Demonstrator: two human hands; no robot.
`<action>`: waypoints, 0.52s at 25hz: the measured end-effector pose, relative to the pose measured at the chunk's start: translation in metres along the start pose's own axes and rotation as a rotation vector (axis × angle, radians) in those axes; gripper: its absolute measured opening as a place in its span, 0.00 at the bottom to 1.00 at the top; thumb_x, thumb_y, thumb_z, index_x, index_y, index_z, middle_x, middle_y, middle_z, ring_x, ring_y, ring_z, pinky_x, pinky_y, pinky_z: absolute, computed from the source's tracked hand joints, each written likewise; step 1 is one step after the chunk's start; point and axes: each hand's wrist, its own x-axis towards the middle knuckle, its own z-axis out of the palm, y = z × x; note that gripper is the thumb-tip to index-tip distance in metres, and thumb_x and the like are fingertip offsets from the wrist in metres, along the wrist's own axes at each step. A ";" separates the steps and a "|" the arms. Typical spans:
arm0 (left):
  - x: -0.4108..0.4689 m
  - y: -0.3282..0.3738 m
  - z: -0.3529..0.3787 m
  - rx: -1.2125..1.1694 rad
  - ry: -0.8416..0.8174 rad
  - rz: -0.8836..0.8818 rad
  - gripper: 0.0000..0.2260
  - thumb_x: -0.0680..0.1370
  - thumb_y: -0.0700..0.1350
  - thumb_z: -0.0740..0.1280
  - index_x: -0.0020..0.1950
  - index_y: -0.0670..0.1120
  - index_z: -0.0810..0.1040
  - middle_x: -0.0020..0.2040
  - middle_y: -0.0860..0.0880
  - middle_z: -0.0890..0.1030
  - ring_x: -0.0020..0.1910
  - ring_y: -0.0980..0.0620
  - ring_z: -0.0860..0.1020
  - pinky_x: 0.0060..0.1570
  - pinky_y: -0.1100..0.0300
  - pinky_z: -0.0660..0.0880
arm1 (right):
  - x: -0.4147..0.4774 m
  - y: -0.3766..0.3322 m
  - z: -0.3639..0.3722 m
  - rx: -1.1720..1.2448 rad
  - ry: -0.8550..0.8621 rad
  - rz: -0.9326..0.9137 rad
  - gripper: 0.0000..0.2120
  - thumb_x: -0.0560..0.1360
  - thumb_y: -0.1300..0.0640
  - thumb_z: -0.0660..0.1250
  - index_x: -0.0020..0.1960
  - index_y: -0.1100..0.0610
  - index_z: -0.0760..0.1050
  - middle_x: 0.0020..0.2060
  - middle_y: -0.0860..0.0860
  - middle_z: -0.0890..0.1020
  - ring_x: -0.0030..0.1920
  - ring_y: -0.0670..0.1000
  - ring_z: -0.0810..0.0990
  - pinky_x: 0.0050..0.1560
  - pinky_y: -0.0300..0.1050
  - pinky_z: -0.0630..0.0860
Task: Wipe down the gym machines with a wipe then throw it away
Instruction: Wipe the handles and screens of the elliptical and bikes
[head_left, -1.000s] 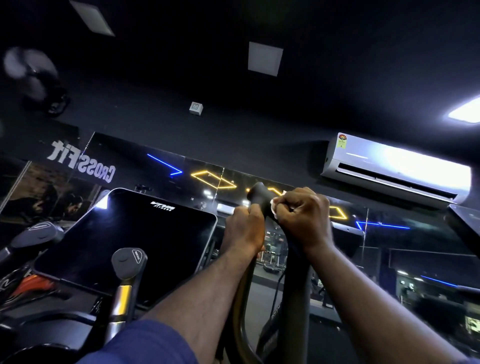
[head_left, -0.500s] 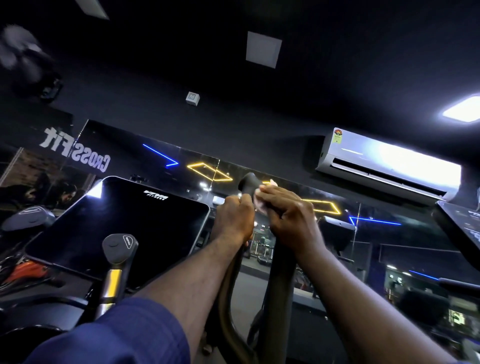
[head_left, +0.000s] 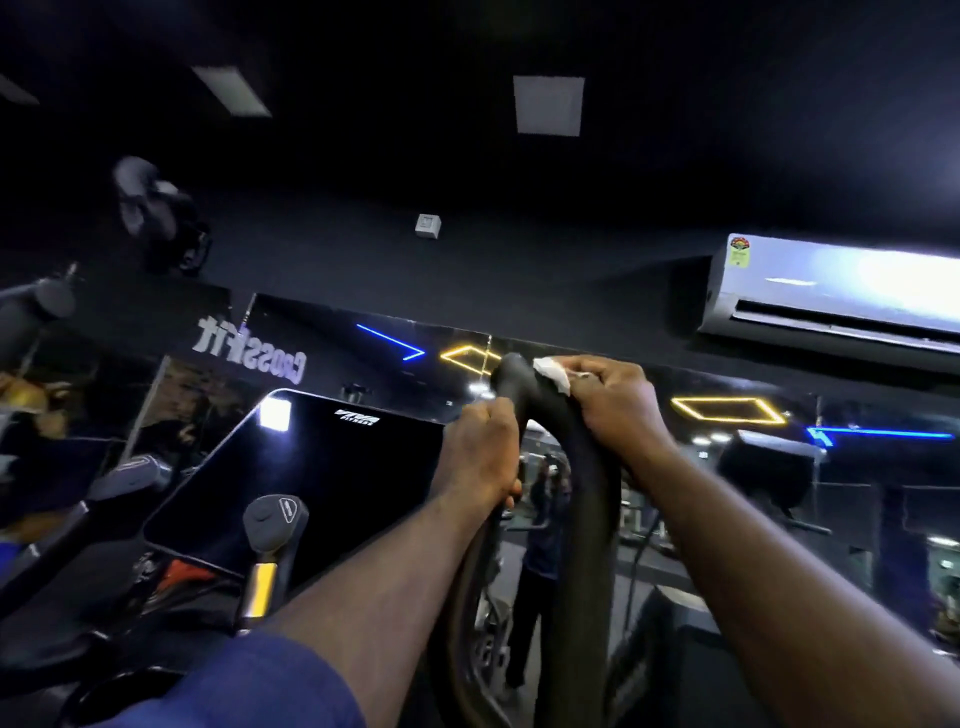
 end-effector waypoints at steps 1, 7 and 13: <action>0.000 -0.001 0.002 0.019 0.004 0.007 0.19 0.83 0.53 0.55 0.51 0.41 0.79 0.42 0.37 0.82 0.27 0.46 0.81 0.26 0.55 0.78 | 0.006 0.004 0.000 0.044 -0.067 0.044 0.08 0.80 0.53 0.69 0.51 0.46 0.88 0.44 0.39 0.87 0.46 0.40 0.85 0.51 0.43 0.81; 0.006 -0.003 0.007 0.182 0.048 0.093 0.24 0.86 0.61 0.57 0.57 0.42 0.80 0.45 0.45 0.81 0.32 0.57 0.82 0.33 0.59 0.79 | -0.003 0.058 -0.021 0.291 0.008 0.201 0.10 0.71 0.57 0.71 0.34 0.61 0.77 0.32 0.56 0.74 0.37 0.54 0.71 0.39 0.52 0.67; 0.021 -0.017 0.017 0.207 0.131 0.115 0.34 0.71 0.76 0.58 0.48 0.46 0.84 0.46 0.35 0.85 0.49 0.30 0.83 0.54 0.28 0.78 | 0.012 0.025 0.005 0.937 -0.298 0.362 0.08 0.77 0.63 0.71 0.53 0.65 0.85 0.47 0.62 0.87 0.44 0.59 0.84 0.47 0.54 0.85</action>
